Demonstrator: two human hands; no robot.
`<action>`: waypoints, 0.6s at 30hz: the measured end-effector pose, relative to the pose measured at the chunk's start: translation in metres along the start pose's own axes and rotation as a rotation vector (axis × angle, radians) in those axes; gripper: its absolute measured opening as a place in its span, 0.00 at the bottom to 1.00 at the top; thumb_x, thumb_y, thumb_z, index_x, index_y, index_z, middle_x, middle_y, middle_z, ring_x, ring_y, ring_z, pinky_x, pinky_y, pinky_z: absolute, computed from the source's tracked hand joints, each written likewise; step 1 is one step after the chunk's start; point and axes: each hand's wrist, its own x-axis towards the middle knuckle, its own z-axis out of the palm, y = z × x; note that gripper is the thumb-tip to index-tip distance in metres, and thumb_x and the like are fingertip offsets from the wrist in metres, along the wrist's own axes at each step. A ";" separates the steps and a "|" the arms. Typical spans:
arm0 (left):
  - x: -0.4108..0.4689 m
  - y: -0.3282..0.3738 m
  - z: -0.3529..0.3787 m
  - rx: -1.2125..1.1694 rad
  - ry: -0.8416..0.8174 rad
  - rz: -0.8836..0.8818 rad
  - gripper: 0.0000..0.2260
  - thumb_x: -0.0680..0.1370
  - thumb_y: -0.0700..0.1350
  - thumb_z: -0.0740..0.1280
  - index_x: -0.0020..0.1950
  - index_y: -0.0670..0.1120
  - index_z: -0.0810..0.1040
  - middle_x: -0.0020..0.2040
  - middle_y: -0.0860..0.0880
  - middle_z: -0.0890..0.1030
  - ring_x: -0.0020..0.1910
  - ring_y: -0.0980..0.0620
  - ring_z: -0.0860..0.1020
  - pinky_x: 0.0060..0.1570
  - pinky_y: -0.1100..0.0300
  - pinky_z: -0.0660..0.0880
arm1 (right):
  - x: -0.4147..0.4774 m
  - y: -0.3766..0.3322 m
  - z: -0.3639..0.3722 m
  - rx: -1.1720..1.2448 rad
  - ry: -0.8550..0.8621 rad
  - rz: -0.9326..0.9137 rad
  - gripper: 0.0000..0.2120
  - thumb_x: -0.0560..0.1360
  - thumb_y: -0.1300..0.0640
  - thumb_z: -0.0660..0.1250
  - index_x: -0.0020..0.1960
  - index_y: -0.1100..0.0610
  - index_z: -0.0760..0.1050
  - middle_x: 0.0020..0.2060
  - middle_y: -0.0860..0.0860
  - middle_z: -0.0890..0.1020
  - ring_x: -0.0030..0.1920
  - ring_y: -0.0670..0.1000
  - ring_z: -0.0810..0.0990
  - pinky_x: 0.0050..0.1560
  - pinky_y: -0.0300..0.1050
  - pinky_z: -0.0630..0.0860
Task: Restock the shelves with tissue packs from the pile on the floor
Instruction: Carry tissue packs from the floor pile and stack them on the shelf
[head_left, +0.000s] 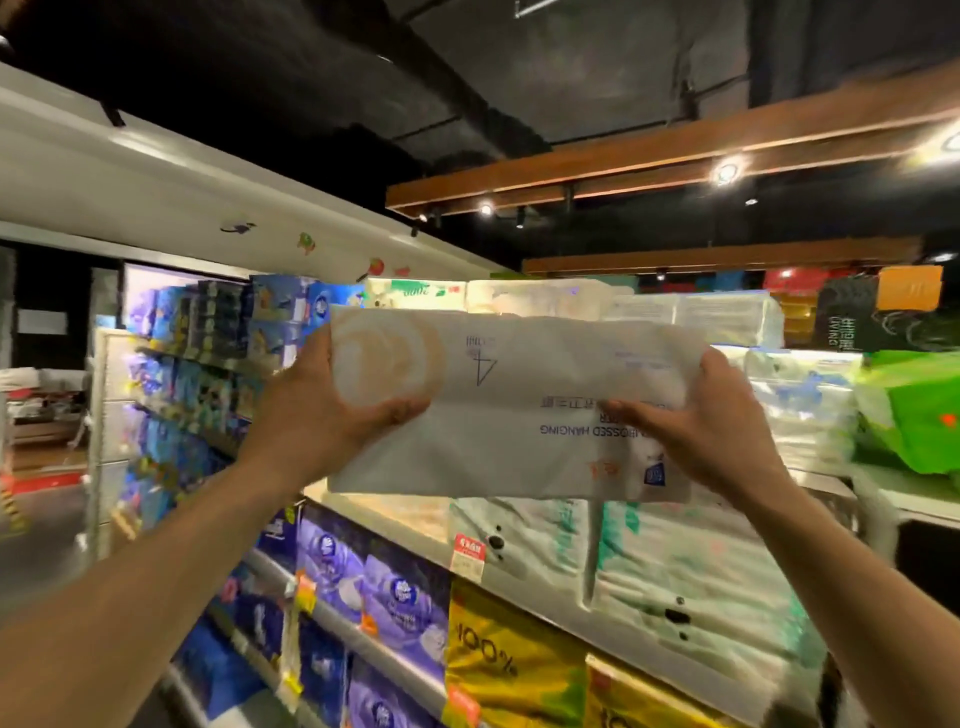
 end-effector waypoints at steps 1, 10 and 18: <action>0.023 -0.016 0.017 -0.006 0.006 0.020 0.43 0.60 0.68 0.77 0.71 0.55 0.68 0.62 0.52 0.79 0.55 0.48 0.78 0.52 0.53 0.76 | 0.018 0.008 0.016 -0.019 0.021 0.007 0.42 0.59 0.35 0.80 0.64 0.56 0.72 0.56 0.54 0.77 0.54 0.54 0.77 0.41 0.43 0.72; 0.217 -0.114 0.142 -0.105 0.063 0.166 0.37 0.64 0.62 0.80 0.67 0.50 0.72 0.56 0.52 0.78 0.55 0.50 0.79 0.55 0.50 0.80 | 0.198 0.066 0.141 -0.125 0.094 -0.152 0.37 0.65 0.36 0.78 0.67 0.53 0.74 0.58 0.52 0.81 0.55 0.50 0.81 0.42 0.36 0.75; 0.375 -0.165 0.232 -0.205 -0.016 0.211 0.41 0.61 0.71 0.75 0.67 0.49 0.73 0.59 0.51 0.80 0.56 0.49 0.79 0.50 0.55 0.76 | 0.309 0.078 0.208 -0.231 0.206 -0.060 0.42 0.60 0.28 0.76 0.65 0.52 0.73 0.57 0.51 0.81 0.55 0.52 0.82 0.52 0.54 0.84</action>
